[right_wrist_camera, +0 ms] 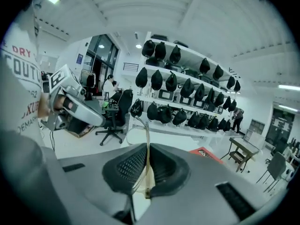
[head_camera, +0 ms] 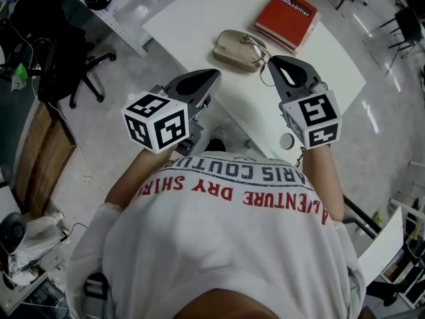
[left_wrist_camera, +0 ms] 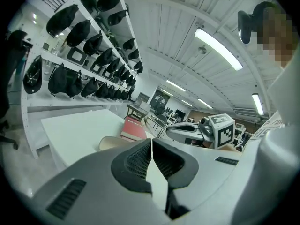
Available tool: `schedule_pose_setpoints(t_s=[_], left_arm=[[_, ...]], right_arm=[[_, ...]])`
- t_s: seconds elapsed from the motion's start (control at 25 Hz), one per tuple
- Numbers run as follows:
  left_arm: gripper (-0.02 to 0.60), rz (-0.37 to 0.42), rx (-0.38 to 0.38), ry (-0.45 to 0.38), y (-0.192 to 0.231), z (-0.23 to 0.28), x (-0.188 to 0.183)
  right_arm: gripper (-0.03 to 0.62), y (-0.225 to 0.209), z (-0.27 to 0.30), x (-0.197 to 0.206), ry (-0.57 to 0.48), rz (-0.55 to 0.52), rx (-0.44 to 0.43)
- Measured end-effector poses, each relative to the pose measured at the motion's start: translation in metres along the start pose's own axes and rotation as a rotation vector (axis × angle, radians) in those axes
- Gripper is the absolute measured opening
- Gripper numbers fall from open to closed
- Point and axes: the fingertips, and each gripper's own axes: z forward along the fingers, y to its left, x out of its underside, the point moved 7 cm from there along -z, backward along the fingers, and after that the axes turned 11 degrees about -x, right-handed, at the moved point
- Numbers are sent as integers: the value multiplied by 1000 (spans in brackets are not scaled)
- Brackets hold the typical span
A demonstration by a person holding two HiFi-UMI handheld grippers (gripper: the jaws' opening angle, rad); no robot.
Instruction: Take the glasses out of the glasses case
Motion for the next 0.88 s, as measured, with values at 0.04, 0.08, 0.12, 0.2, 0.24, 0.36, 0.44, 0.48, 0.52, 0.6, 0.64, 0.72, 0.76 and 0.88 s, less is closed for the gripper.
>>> schedule_pose_setpoints(t_s=[0.04,0.08,0.12,0.2,0.24,0.36,0.44,0.48,0.52,0.6,0.64,0.72,0.76,0.88], left_arm=[[31,4,6,-7,-5,-2,0],[31,8,11,-14,-9,-5,0],[31,12,15,-19,-14,-7,0],[31,19,20,-27,-21,-11,1],[31,21,22,-29,-25,-13,2],[31,30,21,-31,-33,-17,6],[31,38,14,-28,-38,-20,10],[31,41,12,-26,-40,-22,13],[31,44,9,-25,-42,-23,14],[31,50,5,-27,-46,-28,15],[31,53,2,-30,-48,-31,15],[31,54,-3,-35,-51,-36,16],[31,54,-5,-37,-52,-38,17],[31,58,-2,-35,-60,-43,23]], right_arm=[[34,4,-9,0,-24,11,1],[34,8,-18,0,-50,28,-1],[34,12,-27,0,-78,48,-5],[34,20,-40,1,-132,89,-15],[34,24,-46,2,-154,107,-19],[34,35,-60,4,-213,160,-33],[32,42,-66,8,-249,204,-52],[34,45,-68,10,-263,222,-61],[32,47,-70,12,-274,232,-68],[34,52,-73,12,-286,233,-76],[32,54,-75,11,-292,230,-78],[32,58,-79,9,-305,225,-80],[32,60,-81,8,-311,222,-80],[32,66,-86,10,-319,221,-83]])
